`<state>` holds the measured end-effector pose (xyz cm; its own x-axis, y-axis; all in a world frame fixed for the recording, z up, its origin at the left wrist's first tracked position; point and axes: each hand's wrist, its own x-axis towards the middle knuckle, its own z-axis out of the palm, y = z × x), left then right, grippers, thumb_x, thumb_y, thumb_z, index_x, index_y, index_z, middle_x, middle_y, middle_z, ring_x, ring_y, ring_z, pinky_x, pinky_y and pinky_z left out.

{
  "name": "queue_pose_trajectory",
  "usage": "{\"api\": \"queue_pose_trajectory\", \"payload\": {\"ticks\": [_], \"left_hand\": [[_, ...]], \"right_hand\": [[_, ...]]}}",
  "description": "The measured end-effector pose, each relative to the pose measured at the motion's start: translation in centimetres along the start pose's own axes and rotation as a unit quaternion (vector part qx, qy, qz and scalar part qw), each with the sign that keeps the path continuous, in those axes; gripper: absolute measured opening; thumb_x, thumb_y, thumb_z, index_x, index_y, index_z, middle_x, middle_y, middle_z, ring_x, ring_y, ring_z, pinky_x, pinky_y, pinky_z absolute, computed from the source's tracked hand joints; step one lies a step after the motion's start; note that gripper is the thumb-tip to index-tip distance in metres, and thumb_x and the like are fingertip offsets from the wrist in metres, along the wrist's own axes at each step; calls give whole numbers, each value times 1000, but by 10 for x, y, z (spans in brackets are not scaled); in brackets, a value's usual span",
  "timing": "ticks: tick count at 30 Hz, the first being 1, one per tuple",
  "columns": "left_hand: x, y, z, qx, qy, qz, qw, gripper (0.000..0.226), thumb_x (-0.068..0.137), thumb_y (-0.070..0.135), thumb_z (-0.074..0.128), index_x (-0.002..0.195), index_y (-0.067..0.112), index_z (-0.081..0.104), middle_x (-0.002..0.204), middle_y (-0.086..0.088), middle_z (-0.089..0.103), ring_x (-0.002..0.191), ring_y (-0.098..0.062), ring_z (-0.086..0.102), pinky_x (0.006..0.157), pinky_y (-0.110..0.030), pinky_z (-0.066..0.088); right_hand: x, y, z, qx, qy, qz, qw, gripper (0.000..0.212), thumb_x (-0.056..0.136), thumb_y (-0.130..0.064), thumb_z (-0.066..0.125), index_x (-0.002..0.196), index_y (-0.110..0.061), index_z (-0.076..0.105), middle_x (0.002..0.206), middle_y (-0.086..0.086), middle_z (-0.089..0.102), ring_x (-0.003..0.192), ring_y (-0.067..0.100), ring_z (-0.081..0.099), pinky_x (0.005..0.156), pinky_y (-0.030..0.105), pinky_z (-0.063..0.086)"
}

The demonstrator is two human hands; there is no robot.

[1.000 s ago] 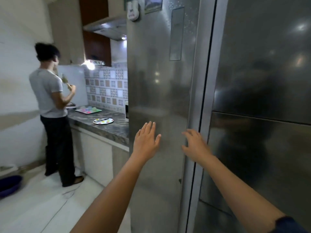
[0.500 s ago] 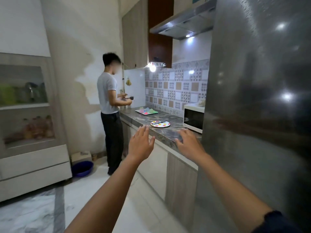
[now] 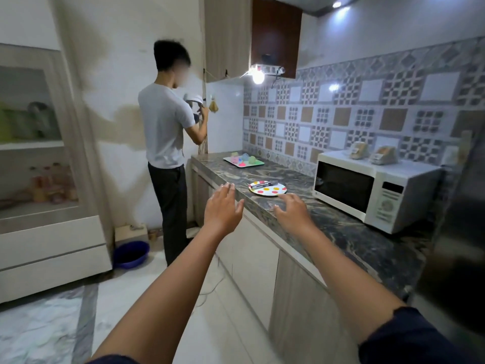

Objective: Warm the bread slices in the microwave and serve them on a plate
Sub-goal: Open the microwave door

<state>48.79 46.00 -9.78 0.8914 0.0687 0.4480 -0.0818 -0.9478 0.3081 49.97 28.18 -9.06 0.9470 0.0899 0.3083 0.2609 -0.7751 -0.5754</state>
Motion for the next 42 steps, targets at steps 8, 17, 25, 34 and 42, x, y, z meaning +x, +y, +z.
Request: {"api": "queue_pose_trajectory", "payload": {"ticks": [8, 17, 25, 34, 42], "left_hand": [[135, -7, 88, -36, -31, 3, 999, 59, 98, 40, 34, 148, 11, 19, 156, -6, 20, 145, -20, 15, 116, -39, 19], [311, 25, 201, -98, -94, 132, 982, 58, 99, 37, 32, 147, 8, 21, 156, -9, 20, 145, -20, 15, 116, -32, 14], [391, 114, 282, -179, -172, 265, 932, 56, 100, 37, 33, 147, 9, 24, 154, -8, 26, 142, -21, 21, 114, -33, 18], [373, 265, 363, -355, -310, 341, 813, 53, 98, 33, 41, 142, 6, 30, 145, -10, 36, 135, -23, 32, 111, -33, 26], [367, 351, 423, -452, -349, 208, 794, 41, 95, 25, 46, 95, -16, 53, 102, -37, 55, 94, -47, 54, 76, -45, 45]], "right_hand": [[138, 73, 28, 8, 15, 134, 991, 45, 92, -26, 47, 134, -9, 46, 143, 13, 37, 131, 28, 36, 105, 35, 33], [270, 162, 16, -25, 114, 217, 969, 44, 90, -22, 49, 133, -9, 48, 140, 10, 40, 129, 26, 39, 104, 35, 36], [312, 234, -17, -76, 195, 301, 930, 44, 91, -20, 50, 134, -10, 46, 142, 6, 39, 132, 23, 35, 107, 34, 32], [293, 313, -94, -149, 279, 351, 881, 42, 93, -15, 49, 134, -8, 45, 139, 6, 39, 131, 22, 36, 106, 31, 31], [313, 368, -135, -185, 307, 305, 882, 39, 90, -3, 49, 128, -7, 54, 135, 3, 48, 125, 20, 45, 106, 28, 34]]}}
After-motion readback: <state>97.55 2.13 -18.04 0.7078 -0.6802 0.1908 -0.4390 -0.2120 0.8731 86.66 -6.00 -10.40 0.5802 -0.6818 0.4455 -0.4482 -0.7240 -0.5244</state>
